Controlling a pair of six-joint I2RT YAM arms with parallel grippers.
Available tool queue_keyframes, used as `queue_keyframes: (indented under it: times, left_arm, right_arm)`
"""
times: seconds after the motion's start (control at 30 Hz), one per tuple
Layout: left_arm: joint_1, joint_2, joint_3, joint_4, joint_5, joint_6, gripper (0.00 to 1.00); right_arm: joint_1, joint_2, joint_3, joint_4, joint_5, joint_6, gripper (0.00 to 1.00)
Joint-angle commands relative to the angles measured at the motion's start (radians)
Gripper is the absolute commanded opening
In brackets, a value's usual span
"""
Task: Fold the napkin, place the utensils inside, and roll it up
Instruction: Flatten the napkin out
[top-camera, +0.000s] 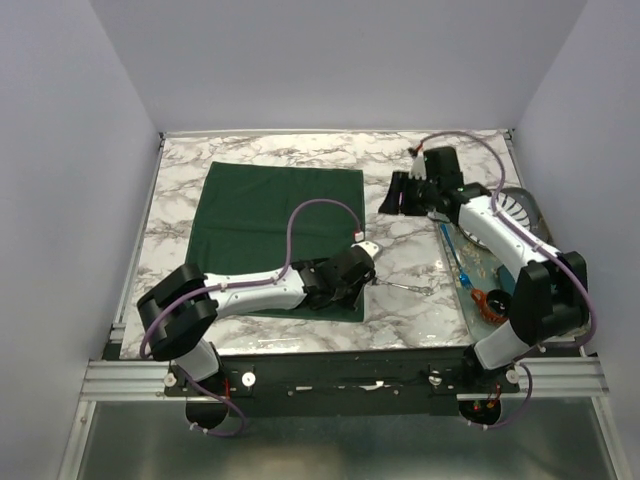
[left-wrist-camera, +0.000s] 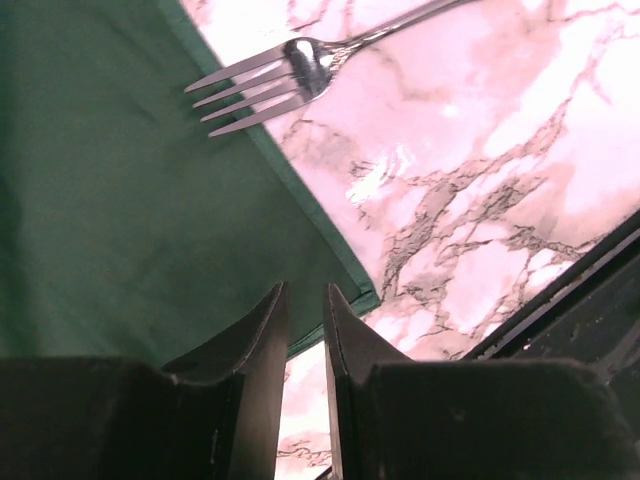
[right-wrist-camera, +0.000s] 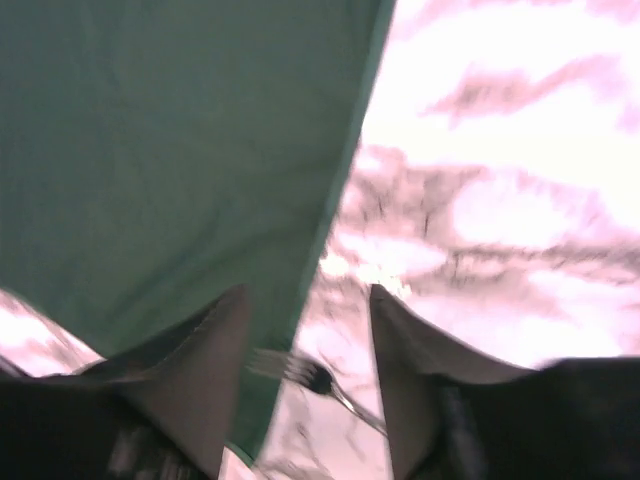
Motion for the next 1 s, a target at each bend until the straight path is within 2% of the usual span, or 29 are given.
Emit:
queue_keyframes:
  times: [0.0, 0.1, 0.2, 0.23, 0.27, 0.33, 0.37, 0.43, 0.47, 0.5, 0.6, 0.63, 0.7, 0.97]
  left_arm:
    - [0.013, -0.108, -0.057, 0.008, -0.112, -0.084, 0.28]
    - [0.065, -0.189, -0.081, -0.04, -0.158, -0.153, 0.29]
    - [0.182, -0.293, -0.12, -0.073, -0.179, -0.206, 0.34]
    - [0.215, -0.324, -0.147, -0.083, -0.189, -0.24, 0.35]
    - [0.292, -0.357, -0.164, -0.102, -0.189, -0.262, 0.39]
    - [0.369, -0.459, -0.22, -0.109, -0.181, -0.288, 0.42]
    - [0.453, -0.49, -0.238, -0.112, -0.166, -0.297, 0.43]
    - [0.543, -0.556, -0.271, -0.126, -0.129, -0.311, 0.44]
    - [0.586, -0.568, -0.281, -0.132, -0.065, -0.308, 0.45]
    - [0.675, -0.576, -0.287, -0.136, -0.039, -0.311, 0.45]
    - [0.809, -0.566, -0.301, -0.153, 0.059, -0.305, 0.44]
    - [0.837, -0.562, -0.31, -0.156, 0.07, -0.302, 0.45]
    - [0.892, -0.558, -0.325, -0.167, 0.077, -0.305, 0.44]
    - [1.251, -0.501, -0.44, -0.062, 0.198, -0.358, 0.43]
  right_arm:
    - [0.043, 0.028, -0.217, 0.029, -0.155, 0.021, 0.51]
    - [0.132, 0.039, -0.269, 0.045, -0.111, -0.002, 0.51]
    - [0.193, 0.029, -0.28, 0.072, -0.092, 0.018, 0.51]
    - [0.212, 0.019, -0.271, 0.075, -0.042, 0.021, 0.51]
    - [0.259, 0.01, -0.265, 0.07, -0.002, 0.018, 0.52]
    - [0.301, -0.01, -0.251, 0.07, 0.049, 0.013, 0.55]
    - [0.301, -0.007, -0.248, 0.076, 0.038, 0.025, 0.55]
    - [0.301, 0.028, -0.246, 0.091, -0.006, 0.044, 0.54]
    - [0.301, 0.044, -0.245, 0.11, -0.035, 0.05, 0.54]
    - [0.299, 0.057, -0.248, 0.121, -0.061, 0.057, 0.53]
    - [0.313, 0.087, -0.263, 0.168, -0.112, 0.077, 0.42]
    - [0.319, 0.087, -0.265, 0.179, -0.111, 0.067, 0.38]
    - [0.354, 0.088, -0.256, 0.173, -0.072, 0.047, 0.38]
    - [0.413, 0.179, -0.243, 0.165, -0.046, 0.019, 0.27]
